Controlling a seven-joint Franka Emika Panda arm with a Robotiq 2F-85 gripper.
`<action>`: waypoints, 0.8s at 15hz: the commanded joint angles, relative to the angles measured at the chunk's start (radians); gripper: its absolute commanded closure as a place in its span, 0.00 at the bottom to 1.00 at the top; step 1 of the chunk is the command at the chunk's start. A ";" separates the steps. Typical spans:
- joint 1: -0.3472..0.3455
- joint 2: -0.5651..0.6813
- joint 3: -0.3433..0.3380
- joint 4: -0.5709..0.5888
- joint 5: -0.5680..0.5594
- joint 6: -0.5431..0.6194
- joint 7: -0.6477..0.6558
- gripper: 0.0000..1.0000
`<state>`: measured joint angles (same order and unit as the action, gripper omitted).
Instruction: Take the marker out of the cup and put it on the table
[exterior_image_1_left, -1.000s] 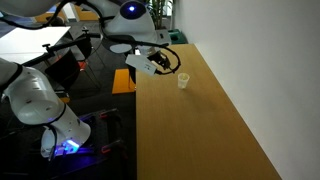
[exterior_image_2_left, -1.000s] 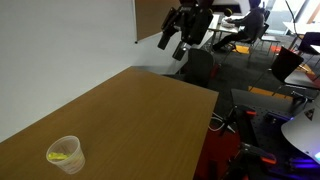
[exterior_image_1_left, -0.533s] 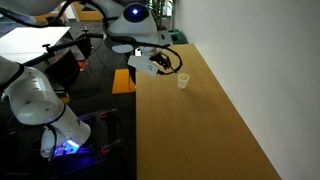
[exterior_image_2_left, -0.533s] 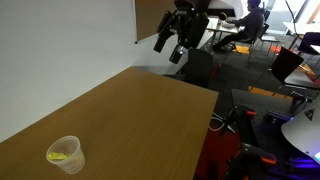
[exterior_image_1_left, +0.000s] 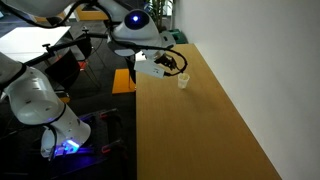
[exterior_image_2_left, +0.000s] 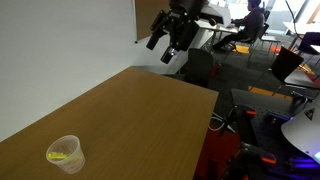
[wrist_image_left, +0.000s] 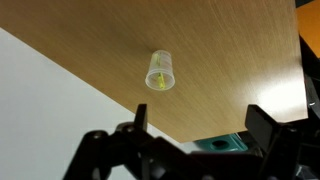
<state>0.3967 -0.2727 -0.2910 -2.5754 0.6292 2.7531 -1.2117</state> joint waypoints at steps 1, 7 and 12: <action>0.079 0.081 -0.068 0.068 0.127 0.020 -0.221 0.00; 0.155 0.211 -0.137 0.194 0.415 -0.109 -0.611 0.00; 0.140 0.369 -0.118 0.293 0.489 -0.202 -0.722 0.00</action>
<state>0.5354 -0.0094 -0.4078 -2.3667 1.0720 2.5996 -1.8719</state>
